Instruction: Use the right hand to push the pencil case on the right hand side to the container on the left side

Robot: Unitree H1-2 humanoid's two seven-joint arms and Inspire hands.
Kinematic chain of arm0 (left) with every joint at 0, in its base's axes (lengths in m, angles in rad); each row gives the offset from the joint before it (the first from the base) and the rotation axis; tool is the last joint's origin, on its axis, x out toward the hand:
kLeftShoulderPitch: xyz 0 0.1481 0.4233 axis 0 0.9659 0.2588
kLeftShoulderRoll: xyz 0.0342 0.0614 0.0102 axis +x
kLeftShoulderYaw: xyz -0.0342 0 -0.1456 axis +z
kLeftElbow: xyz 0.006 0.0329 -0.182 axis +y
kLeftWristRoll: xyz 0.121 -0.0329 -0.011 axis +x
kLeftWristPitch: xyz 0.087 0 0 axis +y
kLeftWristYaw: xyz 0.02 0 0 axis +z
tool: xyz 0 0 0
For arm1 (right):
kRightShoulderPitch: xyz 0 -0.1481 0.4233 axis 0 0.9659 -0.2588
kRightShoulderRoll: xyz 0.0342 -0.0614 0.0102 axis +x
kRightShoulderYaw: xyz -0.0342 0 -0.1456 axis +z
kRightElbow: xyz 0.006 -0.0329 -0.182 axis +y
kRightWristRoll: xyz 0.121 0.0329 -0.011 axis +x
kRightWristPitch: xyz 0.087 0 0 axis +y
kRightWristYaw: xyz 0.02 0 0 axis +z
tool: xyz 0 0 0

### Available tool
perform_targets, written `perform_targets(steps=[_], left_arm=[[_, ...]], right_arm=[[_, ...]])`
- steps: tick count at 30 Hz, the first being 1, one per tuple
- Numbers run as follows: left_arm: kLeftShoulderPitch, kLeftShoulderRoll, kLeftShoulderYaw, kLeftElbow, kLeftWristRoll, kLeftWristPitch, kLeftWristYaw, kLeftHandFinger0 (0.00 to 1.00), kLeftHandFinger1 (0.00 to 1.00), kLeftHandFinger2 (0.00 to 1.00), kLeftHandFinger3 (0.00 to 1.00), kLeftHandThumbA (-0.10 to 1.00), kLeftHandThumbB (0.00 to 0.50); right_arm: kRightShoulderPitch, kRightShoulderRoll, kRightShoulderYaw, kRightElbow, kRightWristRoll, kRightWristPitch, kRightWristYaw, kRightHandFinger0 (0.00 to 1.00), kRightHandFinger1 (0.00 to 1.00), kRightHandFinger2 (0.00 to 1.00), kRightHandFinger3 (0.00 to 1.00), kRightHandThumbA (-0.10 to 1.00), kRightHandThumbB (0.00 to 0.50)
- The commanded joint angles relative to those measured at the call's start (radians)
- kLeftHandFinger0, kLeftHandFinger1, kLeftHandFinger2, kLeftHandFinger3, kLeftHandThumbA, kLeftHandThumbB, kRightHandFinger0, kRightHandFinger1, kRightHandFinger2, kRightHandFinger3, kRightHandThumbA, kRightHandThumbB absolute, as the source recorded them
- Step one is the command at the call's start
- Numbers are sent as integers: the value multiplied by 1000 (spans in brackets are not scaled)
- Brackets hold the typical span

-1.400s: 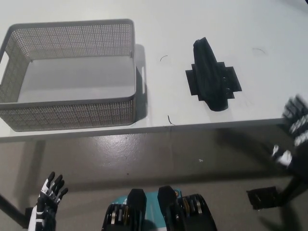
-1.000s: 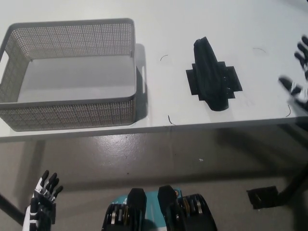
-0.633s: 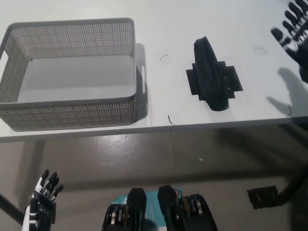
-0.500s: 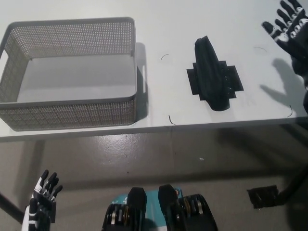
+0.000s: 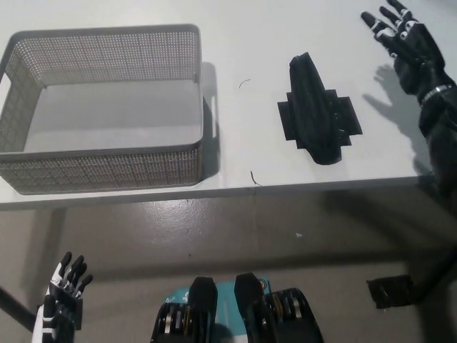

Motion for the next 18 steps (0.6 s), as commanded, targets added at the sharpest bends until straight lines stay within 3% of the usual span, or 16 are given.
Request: perform_targets(steps=[1,8,13,18], left_arm=[[11,-1,3,-36,5,-40,-10,1000,1000,1000,1000,1000,374],[12,-4,0,-37,0,-40,-13,1000,1000,1000,1000,1000,376],[13,-2,7,-43,19,-40,-9,1000,1000,1000,1000,1000,355],[9,-9,11,-40,-18,-40,-32,1000,1000,1000,1000,1000,361]], right_arm=[[-85,10,-19,70,6,-103,25,1000,1000,1000,1000,1000,319],[-81,41,-37,153,8,-117,5,1000,1000,1000,1000,1000,357],[-59,59,-35,177,-6,-123,-8,1000,1000,1000,1000,1000,328],[-33,70,-27,187,-16,-122,3,1000,1000,1000,1000,1000,347]])
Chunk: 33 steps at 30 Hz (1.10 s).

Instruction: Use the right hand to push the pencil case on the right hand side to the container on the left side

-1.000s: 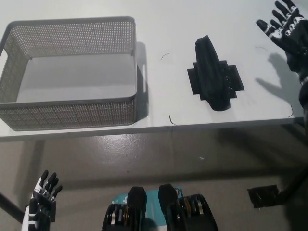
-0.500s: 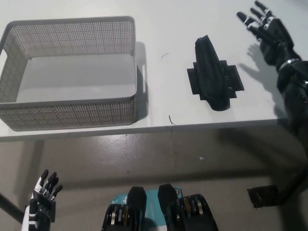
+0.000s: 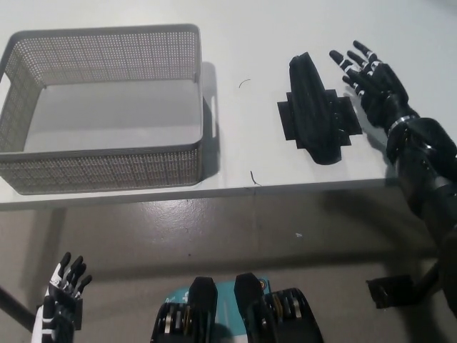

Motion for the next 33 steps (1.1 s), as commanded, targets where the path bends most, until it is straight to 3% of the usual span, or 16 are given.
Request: perform_targets(steps=[1,5,11,12,25,27,31,33], left_arm=[[4,-4,8,-35,-24,-40,-36,1000,1000,1000,1000,1000,363],[-2,-1,7,-48,-34,-40,-45,1000,1000,1000,1000,1000,363],[-4,-4,12,-55,-44,-40,-51,1000,1000,1000,1000,1000,378],[0,-6,9,-64,-47,-40,-54,1000,1000,1000,1000,1000,410],[13,-19,24,-94,-51,-40,-81,1000,1000,1000,1000,1000,419],[11,-17,32,-96,-65,-40,-91,1000,1000,1000,1000,1000,415],[12,-23,30,-104,-67,-40,-95,1000,1000,1000,1000,1000,414],[13,-25,28,-110,-57,-40,-96,1000,1000,1000,1000,1000,409]], right_arm=[[-18,12,1,0,-13,-59,2,1000,1000,1000,1000,1000,367],[1,18,6,-5,-19,-82,2,1000,1000,1000,1000,1000,348],[12,27,-1,-2,-13,-79,11,1000,1000,1000,1000,1000,380],[24,42,1,2,-14,-79,9,1000,1000,1000,1000,1000,353],[37,82,12,22,-28,-49,-19,1000,1000,1000,1000,1000,296],[20,98,22,29,-39,-36,-28,1000,1000,1000,1000,1000,344],[3,110,24,29,-39,-32,-27,1000,1000,1000,1000,1000,332],[-9,119,39,31,-55,-29,-38,1000,1000,1000,1000,1000,354]])
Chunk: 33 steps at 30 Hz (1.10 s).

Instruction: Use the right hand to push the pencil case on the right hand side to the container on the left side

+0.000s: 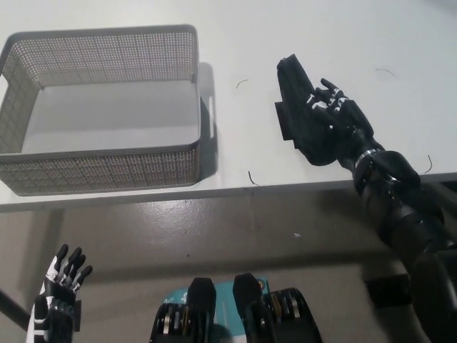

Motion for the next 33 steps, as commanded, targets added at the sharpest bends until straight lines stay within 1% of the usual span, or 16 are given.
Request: perform_targets(steps=[1,4,6,10,12,13,18,21,25,27,29,30,33], left_arm=[[7,-6,6,-42,-11,-39,-25,1000,1000,1000,1000,1000,409],[5,-6,5,-41,-15,-39,-27,1000,1000,1000,1000,1000,415],[-1,-4,8,-40,-19,-39,-33,1000,1000,1000,1000,1000,414],[-6,-3,11,-44,-14,-39,-29,1000,1000,1000,1000,1000,417],[-4,-6,10,-48,-10,-39,-28,1000,1000,1000,1000,1000,415],[-7,-5,12,-49,-6,-39,-28,1000,1000,1000,1000,1000,412],[-16,1,13,-51,-6,-39,-25,1000,1000,1000,1000,1000,420],[-21,1,19,-49,-12,-39,-31,1000,1000,1000,1000,1000,420],[-25,-1,25,-49,-7,-39,-34,1000,1000,1000,1000,1000,422],[-26,1,29,-49,-14,-39,-39,1000,1000,1000,1000,1000,427],[-29,4,32,-51,-13,-39,-37,1000,1000,1000,1000,1000,434],[-31,3,37,-54,-2,-39,-36,1000,1000,1000,1000,1000,429],[-32,2,39,-53,-1,-39,-38,1000,1000,1000,1000,1000,430]], right_arm=[[-71,28,22,7,-34,10,-18,1000,1000,1000,1000,1000,358],[-77,32,30,8,-39,9,-22,1000,1000,1000,1000,1000,363],[-92,49,34,8,-44,16,-31,1000,1000,1000,1000,1000,382],[-107,76,40,7,-50,15,-24,1000,1000,1000,1000,1000,340],[-109,85,37,7,-48,15,-24,1000,1000,1000,1000,1000,348],[-113,96,33,7,-46,17,-27,1000,1000,1000,1000,1000,360],[-120,130,12,6,-29,17,-22,1000,1000,1000,1000,1000,352],[-125,160,-3,7,-18,27,-27,1000,1000,1000,1000,1000,374],[-124,177,-15,6,-18,22,-29,1000,1000,1000,1000,1000,375],[-119,197,-23,6,-14,29,-15,1000,1000,1000,1000,1000,387],[-113,212,-30,6,-11,18,-16,1000,1000,1000,1000,1000,375],[-113,217,-35,7,-9,22,-19,1000,1000,1000,1000,1000,385],[-113,217,-38,7,-11,22,-19,1000,1000,1000,1000,1000,386]])
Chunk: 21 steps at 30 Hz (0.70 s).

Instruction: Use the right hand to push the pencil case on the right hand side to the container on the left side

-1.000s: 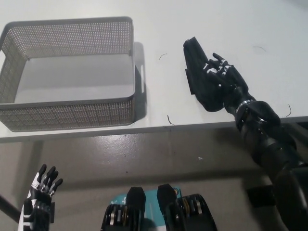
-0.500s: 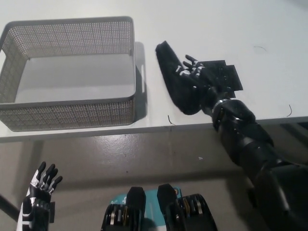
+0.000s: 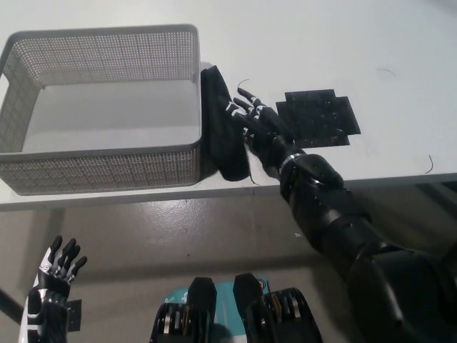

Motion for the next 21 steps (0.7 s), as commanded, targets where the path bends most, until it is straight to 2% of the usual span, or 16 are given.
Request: perform_targets(steps=[1,3,8,18,20,21], left_arm=[[-9,5,7,-35,-12,-38,-12,1000,1000,1000,1000,1000,438],[-10,5,4,-34,-17,-38,-15,1000,1000,1000,1000,1000,441],[-14,9,8,-37,-22,-38,-13,1000,1000,1000,1000,1000,442],[-18,16,6,-37,-30,-38,-17,1000,1000,1000,1000,1000,438],[-18,16,6,-37,-30,-38,-18,1000,1000,1000,1000,1000,437],[-24,17,7,-36,-33,-38,-22,1000,1000,1000,1000,1000,429]], right_arm=[[-55,42,-27,-8,31,-12,8,1000,1000,1000,1000,1000,385],[-49,57,-41,-9,43,-16,6,1000,1000,1000,1000,1000,390],[-31,105,-68,-12,59,-25,32,1000,1000,1000,1000,1000,346],[-14,125,-62,-11,45,-34,29,1000,1000,1000,1000,1000,376],[-14,125,-61,-10,45,-34,29,1000,1000,1000,1000,1000,376],[-20,115,-68,-13,52,-40,29,1000,1000,1000,1000,1000,354]])
